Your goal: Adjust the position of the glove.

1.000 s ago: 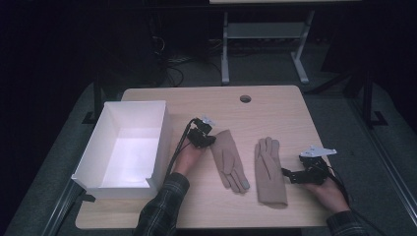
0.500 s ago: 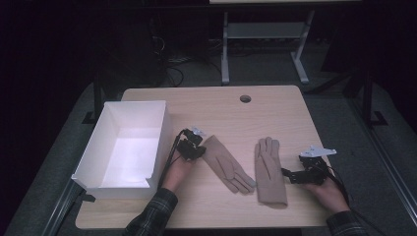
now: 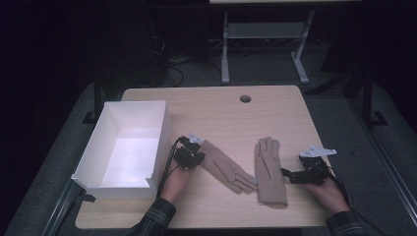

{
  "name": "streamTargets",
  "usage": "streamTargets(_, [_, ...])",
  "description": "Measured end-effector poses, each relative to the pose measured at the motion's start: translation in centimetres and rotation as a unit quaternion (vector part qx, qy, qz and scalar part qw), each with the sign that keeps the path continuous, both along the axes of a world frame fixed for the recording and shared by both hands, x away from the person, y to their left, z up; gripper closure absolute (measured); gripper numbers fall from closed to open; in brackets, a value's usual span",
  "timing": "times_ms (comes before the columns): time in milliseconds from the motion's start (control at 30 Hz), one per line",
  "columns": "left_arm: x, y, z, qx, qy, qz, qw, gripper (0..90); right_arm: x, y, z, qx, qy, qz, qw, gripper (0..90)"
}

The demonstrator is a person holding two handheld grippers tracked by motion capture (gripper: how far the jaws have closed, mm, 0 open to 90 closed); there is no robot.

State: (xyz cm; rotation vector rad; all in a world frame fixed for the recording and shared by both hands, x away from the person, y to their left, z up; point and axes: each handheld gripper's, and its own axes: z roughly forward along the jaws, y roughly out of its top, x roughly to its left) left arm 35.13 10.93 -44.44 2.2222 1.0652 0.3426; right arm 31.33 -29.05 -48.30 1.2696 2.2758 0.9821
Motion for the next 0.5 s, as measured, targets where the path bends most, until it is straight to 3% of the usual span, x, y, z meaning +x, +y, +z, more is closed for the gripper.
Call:
streamTargets(100, [-0.8, -1.4, 0.6, -0.021, -0.006, -0.036, 0.9991, 89.7, 0.0, 0.0, 0.0, 0.0, -0.001, 0.0, 1.0, 10.0])
streamTargets(200, [-1.5, -2.9, 1.0, -0.044, -0.003, -0.08, 0.9959, 89.7, 0.0, 0.0, 0.0, 0.0, 0.0, 0.0, 1.0, 10.1])
streamTargets(267, [-2.0, -4.0, 1.2, -0.04, -0.002, -0.109, 0.9933, 89.7, 0.0, 0.0, 0.0, 0.0, 0.0, 0.0, 1.0, 10.1])
streamTargets(400, [-2.7, -5.8, 1.1, -0.042, 0.001, -0.144, 0.9886, 89.7, 0.0, 0.0, 0.0, 0.0, -0.001, 0.0, 1.0, 10.1])
streamTargets(500, [-3.0, -6.7, 0.8, -0.044, 0.008, -0.158, 0.9865, 89.7, 0.0, 0.0, 0.0, 0.0, 0.0, 0.0, 1.0, 10.1])
